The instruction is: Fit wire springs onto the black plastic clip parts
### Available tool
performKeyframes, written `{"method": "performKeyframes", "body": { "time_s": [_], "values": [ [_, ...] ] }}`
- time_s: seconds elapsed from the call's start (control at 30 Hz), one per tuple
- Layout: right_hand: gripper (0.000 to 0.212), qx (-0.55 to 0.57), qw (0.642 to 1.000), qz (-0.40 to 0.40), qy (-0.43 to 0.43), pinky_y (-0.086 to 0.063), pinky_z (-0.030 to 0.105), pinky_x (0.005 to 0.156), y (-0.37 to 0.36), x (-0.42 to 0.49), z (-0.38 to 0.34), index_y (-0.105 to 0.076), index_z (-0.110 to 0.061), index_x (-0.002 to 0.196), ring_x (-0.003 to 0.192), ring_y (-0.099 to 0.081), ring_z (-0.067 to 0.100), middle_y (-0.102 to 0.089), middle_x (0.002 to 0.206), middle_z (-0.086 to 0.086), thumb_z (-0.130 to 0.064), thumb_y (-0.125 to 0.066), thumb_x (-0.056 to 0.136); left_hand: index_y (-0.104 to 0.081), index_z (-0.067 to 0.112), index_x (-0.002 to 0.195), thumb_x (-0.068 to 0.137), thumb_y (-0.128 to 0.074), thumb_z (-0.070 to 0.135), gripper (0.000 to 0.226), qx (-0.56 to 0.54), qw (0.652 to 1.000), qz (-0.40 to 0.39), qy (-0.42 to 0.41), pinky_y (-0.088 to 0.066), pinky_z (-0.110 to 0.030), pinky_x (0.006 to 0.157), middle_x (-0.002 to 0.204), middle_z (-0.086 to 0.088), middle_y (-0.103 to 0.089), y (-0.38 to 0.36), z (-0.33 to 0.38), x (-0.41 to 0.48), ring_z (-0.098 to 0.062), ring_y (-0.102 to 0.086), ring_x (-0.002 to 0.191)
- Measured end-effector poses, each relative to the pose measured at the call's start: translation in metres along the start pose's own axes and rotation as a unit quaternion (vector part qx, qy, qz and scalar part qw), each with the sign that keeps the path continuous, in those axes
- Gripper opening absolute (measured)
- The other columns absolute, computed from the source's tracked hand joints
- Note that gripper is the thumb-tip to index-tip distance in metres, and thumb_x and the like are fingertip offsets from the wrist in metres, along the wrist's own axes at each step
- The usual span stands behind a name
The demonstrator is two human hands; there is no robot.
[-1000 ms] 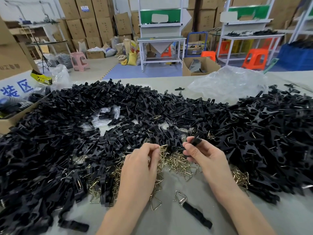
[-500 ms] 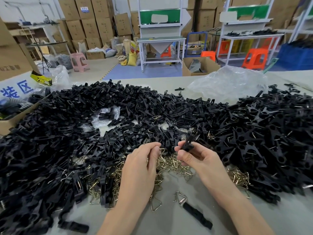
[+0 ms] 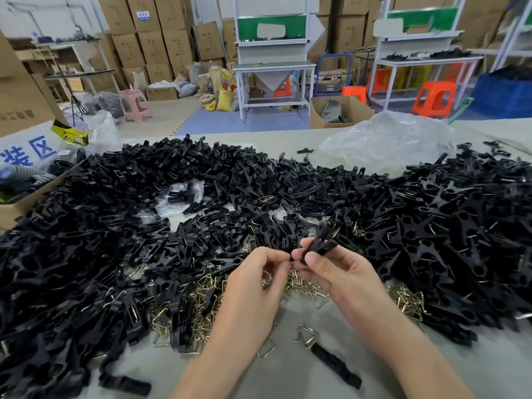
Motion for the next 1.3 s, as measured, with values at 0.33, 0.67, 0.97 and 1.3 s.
{"method": "performKeyframes", "body": {
  "time_s": [0.33, 0.67, 0.97, 1.3],
  "values": [
    [0.035, 0.036, 0.999, -0.002, -0.026, -0.058, 0.022, 0.077, -0.004, -0.002, 0.0, -0.081, -0.017, 0.101, 0.092, -0.075, 0.02, -0.077, 0.109, 0.014, -0.025, -0.082, 0.068, -0.063, 0.044, 0.099, 0.097, -0.064, 0.016, 0.027, -0.143, 0.989, 0.03, 0.018, -0.054, -0.017, 0.074, 0.093, 0.013, -0.071, 0.007, 0.001, 0.0, -0.01, -0.07, 0.089],
    [0.03, 0.082, 0.996, -0.017, -0.029, -0.059, 0.022, 0.077, -0.011, -0.005, -0.003, -0.082, -0.01, 0.098, 0.089, -0.076, 0.021, -0.076, 0.104, 0.019, -0.018, -0.079, 0.069, -0.046, 0.051, 0.129, 0.096, -0.058, 0.023, 0.045, 0.084, 0.99, -0.075, -0.091, -0.045, -0.007, 0.084, 0.106, 0.028, -0.062, -0.018, 0.021, -0.008, 0.004, -0.06, 0.104],
    [0.031, 0.034, 0.998, -0.02, -0.04, -0.059, 0.026, 0.077, -0.01, -0.004, 0.0, -0.081, -0.012, 0.1, 0.095, -0.073, 0.021, -0.076, 0.109, 0.016, -0.022, -0.078, 0.07, -0.06, 0.045, 0.101, 0.095, -0.056, 0.026, 0.02, 0.014, 0.998, 0.053, -0.04, -0.042, -0.006, 0.075, 0.098, 0.027, -0.062, 0.012, 0.012, -0.001, 0.0, -0.062, 0.091],
    [0.034, 0.032, 0.999, -0.021, -0.033, -0.058, 0.025, 0.082, -0.006, -0.002, 0.004, -0.081, -0.014, 0.102, 0.101, -0.073, 0.02, -0.076, 0.108, 0.011, -0.024, -0.081, 0.071, -0.059, 0.044, 0.094, 0.095, -0.062, 0.026, 0.017, 0.043, 0.997, 0.025, -0.054, -0.041, -0.004, 0.081, 0.102, 0.028, -0.056, 0.005, 0.019, -0.002, 0.005, -0.058, 0.097]
  ]
}}
Point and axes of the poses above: each hand's wrist, its own x-axis towards the middle knuckle, its own y-axis out of the back of the hand, z = x × y, the point moved 10 cm from there along x, towards the middle knuckle
